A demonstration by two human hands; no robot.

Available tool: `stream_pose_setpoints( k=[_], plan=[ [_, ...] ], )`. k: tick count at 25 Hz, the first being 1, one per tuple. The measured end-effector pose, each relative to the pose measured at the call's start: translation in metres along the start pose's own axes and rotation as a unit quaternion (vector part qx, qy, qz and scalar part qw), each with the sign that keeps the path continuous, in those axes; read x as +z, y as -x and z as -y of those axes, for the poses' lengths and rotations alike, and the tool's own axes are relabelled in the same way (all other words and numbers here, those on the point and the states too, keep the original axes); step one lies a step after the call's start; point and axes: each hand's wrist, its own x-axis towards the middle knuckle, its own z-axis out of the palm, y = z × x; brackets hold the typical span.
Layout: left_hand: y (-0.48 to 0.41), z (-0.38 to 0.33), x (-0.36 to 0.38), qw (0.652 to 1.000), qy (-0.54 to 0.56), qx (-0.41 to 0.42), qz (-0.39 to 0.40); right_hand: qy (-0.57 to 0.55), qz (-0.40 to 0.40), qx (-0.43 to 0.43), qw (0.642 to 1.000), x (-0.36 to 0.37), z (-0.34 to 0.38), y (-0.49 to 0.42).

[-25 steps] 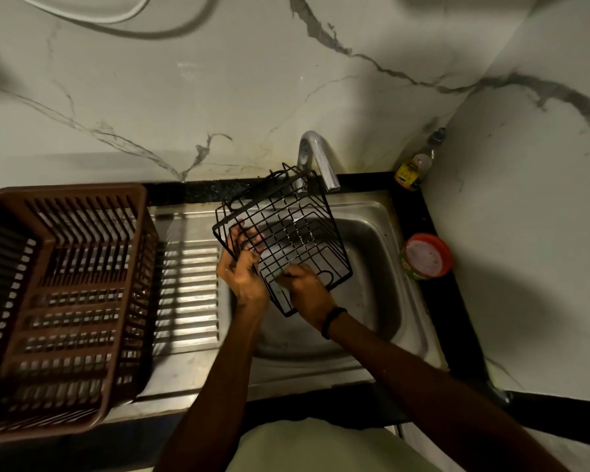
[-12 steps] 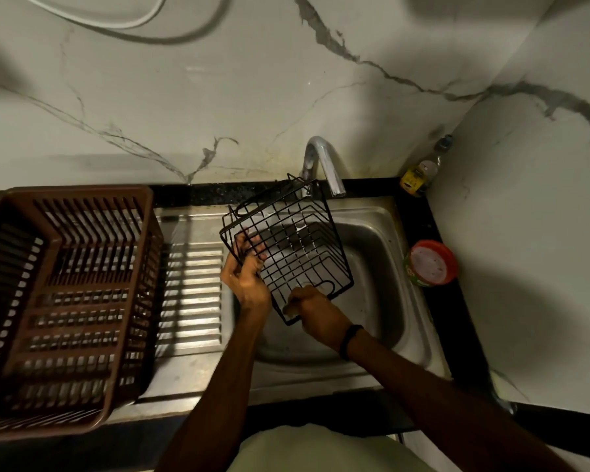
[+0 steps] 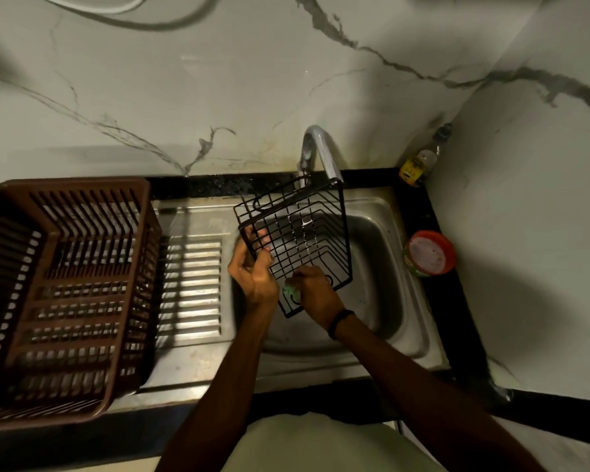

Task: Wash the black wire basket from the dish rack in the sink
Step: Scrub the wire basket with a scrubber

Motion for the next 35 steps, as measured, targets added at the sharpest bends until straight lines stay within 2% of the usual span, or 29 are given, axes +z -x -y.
stream_pose_setpoints(
  k=[3,4,6,7,9,12,15,17,21,24,26,28,29,32,35],
  plan=[
    [-0.006,-0.003,-0.002,1.0,0.012,-0.008,-0.009,0.003,0.033,-0.094,0.995,0.007,-0.003,0.024],
    [-0.005,-0.002,-0.004,0.999,0.02,-0.021,-0.019,-0.023,0.028,-0.083,0.996,0.003,-0.005,0.025],
    [0.001,-0.003,-0.002,0.999,0.018,-0.035,-0.018,-0.048,-0.004,-0.001,0.999,-0.008,-0.006,0.011],
    [0.003,-0.003,0.001,1.0,0.01,-0.028,-0.009,-0.057,0.009,0.028,0.998,-0.016,-0.004,0.003],
    [-0.002,-0.006,0.003,1.0,0.004,-0.01,0.011,-0.026,0.022,0.003,0.999,-0.016,-0.002,0.001],
    [-0.005,-0.004,-0.004,0.999,0.02,-0.032,-0.017,-0.024,0.055,-0.04,0.997,-0.015,-0.011,0.016],
    [0.007,0.001,-0.006,0.999,-0.033,-0.022,0.001,-0.042,0.041,0.014,0.998,-0.024,-0.004,-0.002],
    [0.0,0.005,-0.007,0.996,-0.076,0.014,0.038,-0.111,0.02,0.065,0.991,-0.016,0.001,-0.004],
    [-0.004,-0.006,-0.013,0.999,-0.048,0.003,0.005,-0.102,0.007,0.032,0.994,-0.006,-0.007,0.022],
    [0.01,-0.006,-0.007,0.993,-0.103,0.016,0.053,-0.133,-0.028,0.101,0.986,-0.025,-0.008,0.013],
    [-0.001,-0.006,-0.007,0.99,-0.119,0.031,0.067,-0.112,-0.014,0.118,0.987,-0.02,-0.011,0.011],
    [-0.011,-0.004,-0.011,0.995,-0.086,0.012,0.041,-0.088,0.041,0.081,0.992,-0.015,-0.015,0.017],
    [-0.009,-0.004,-0.013,0.997,-0.072,-0.002,0.023,-0.059,0.044,0.071,0.995,-0.018,-0.019,0.018],
    [0.001,-0.005,-0.007,0.997,-0.07,-0.025,0.018,-0.05,-0.021,0.094,0.994,-0.028,-0.013,0.015],
    [-0.006,-0.003,-0.011,0.998,-0.059,-0.014,0.027,0.005,-0.004,0.069,0.998,-0.021,-0.013,0.021]
  ],
)
